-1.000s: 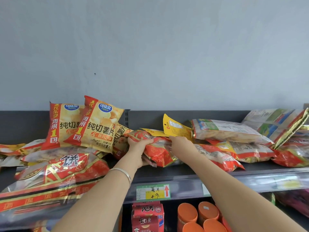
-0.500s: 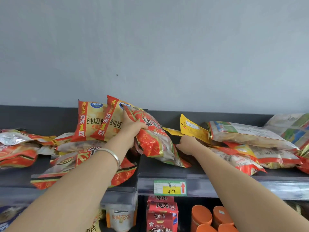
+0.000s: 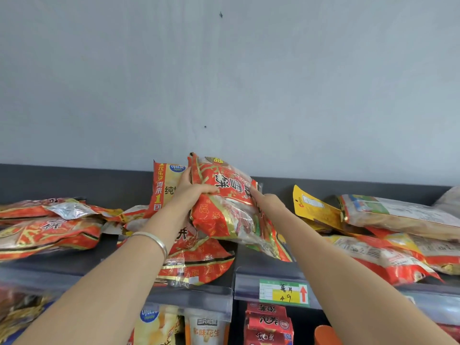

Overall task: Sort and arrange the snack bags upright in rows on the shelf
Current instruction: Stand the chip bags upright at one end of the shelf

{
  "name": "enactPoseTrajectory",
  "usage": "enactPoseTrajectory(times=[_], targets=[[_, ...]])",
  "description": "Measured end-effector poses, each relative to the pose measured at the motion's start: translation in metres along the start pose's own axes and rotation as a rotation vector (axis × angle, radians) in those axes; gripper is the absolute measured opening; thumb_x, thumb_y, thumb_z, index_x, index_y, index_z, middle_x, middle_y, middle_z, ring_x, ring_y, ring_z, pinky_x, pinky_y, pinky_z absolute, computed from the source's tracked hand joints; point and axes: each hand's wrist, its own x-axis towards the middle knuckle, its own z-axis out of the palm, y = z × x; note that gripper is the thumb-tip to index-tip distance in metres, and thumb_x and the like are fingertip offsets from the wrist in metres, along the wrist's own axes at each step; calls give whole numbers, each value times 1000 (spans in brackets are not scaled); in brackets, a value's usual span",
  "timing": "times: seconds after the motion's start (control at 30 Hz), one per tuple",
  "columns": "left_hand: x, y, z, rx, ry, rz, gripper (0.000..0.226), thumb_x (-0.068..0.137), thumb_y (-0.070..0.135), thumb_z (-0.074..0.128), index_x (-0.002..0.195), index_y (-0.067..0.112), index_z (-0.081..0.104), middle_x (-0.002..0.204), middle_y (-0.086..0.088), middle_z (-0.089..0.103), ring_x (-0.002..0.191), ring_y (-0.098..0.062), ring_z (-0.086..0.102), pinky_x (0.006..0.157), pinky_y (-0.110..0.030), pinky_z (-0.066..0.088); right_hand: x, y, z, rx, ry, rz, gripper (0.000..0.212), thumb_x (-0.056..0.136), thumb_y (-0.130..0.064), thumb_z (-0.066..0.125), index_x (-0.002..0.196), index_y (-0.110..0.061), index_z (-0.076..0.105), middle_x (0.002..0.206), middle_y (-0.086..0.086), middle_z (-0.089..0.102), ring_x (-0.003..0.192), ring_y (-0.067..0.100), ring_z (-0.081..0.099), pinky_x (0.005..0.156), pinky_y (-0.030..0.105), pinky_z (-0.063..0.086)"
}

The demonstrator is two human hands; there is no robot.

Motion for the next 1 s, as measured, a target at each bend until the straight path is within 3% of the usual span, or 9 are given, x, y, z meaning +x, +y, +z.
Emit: enactPoseTrajectory(times=[0.17,0.27,0.37,0.5,0.63,0.7,0.77,0.83,1.0], targets=[[4,-15,14,-264,12,-63,69,76,11,73,135,28,39,113,-9,60,88,-28,65,60,-34,52,0,-1,-30,-129,206,-84,83,80,-74,41,136,-14,45,136,14,48,124,34,46,102,45,40],[4,-29,41,-393,-5,-99,71,78,13,72,136,37,38,115,-9,61,90,-32,66,57,-38,55,-3,12,-61,-170,228,-65,88,81,-73,43,144,-13,33,142,14,42,124,34,47,89,40,42],[4,-36,80,-511,-32,-99,67,78,12,71,133,33,41,115,-10,61,90,-32,67,54,-38,55,-7,32,-94,-366,364,-59,74,86,-69,34,141,-19,40,141,13,42,124,36,45,95,45,41],[7,-31,143,-642,-52,-88,66,78,7,69,133,30,41,116,-9,61,87,-29,68,52,-39,55,-22,48,-133,-472,661,-259,50,94,-53,29,123,-27,60,127,6,57,118,31,50,105,48,32],[5,-22,215,-721,-128,-162,66,82,12,69,136,29,36,122,-10,56,101,-32,62,75,-51,55,-31,66,-174,-521,701,-362,48,94,-53,23,90,-28,63,107,1,65,111,29,55,107,53,26],[2,-18,251,-746,-193,-202,63,84,14,68,136,30,36,124,-10,56,104,-34,62,84,-57,51,-34,79,-195,-598,686,-442,47,94,-56,23,114,-35,61,122,-2,61,120,26,50,110,52,23],[-2,-15,283,-716,-289,-235,56,89,20,64,137,32,37,125,-11,57,106,-35,61,86,-60,50,-37,94,-214,-773,613,-563,52,93,-59,25,139,-41,41,139,-5,49,128,25,44,110,49,24],[-5,-18,309,-572,-363,-248,48,93,30,57,137,31,39,129,-11,55,108,-36,60,86,-60,49,-37,110,-233,-885,524,-608,60,89,-66,20,144,-44,28,147,-6,40,133,24,39,111,48,25],[-7,-29,355,-170,-281,15,66,94,43,50,150,29,18,152,-8,17,134,-31,34,103,-54,39,-27,138,-258,-1025,580,-427,64,85,-73,6,137,-49,35,141,-12,45,132,22,41,107,47,30]])
